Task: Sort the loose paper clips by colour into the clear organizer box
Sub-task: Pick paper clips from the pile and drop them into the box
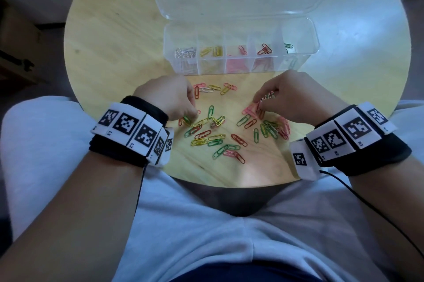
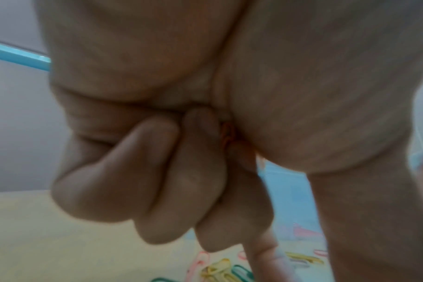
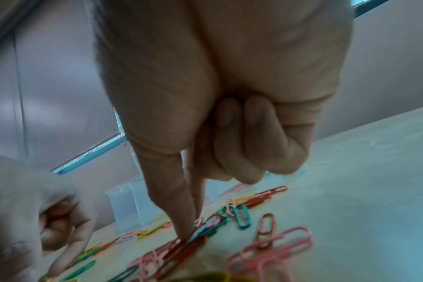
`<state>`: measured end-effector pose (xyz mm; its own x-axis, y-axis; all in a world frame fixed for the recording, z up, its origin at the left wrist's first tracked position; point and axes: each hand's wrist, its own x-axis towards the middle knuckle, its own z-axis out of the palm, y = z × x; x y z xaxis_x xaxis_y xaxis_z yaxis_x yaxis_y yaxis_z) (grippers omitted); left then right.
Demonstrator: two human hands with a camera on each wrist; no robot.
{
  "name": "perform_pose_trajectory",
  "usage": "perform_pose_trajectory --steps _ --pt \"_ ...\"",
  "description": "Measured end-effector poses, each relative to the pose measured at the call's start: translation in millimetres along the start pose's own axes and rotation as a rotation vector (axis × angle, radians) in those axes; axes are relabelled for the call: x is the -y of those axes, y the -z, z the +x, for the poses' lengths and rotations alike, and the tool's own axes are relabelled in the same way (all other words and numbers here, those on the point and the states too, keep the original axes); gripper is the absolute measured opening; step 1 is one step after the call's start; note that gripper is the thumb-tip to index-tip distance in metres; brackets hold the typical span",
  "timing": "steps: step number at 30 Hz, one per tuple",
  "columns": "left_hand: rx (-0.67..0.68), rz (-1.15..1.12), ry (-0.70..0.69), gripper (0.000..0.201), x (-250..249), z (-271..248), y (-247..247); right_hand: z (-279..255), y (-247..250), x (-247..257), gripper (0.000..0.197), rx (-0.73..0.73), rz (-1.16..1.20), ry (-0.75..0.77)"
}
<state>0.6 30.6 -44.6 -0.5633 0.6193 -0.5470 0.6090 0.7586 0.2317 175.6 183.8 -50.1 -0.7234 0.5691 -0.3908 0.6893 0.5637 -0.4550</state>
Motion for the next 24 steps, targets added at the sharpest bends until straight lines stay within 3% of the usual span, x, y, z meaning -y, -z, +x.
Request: perform_pose_trajectory --steps 9,17,24 --pt "0.035 -0.025 -0.018 0.010 -6.4 1.0 -7.5 2.7 -3.6 -1.1 0.007 -0.001 -0.070 -0.001" --pt "-0.065 -0.203 -0.136 0.005 -2.3 3.9 -0.3 0.6 2.4 -1.8 0.007 -0.015 0.057 -0.015" --pt "-0.054 -0.053 -0.055 0.010 2.4 2.5 0.8 -1.4 4.8 -3.0 0.006 -0.027 0.174 0.005"
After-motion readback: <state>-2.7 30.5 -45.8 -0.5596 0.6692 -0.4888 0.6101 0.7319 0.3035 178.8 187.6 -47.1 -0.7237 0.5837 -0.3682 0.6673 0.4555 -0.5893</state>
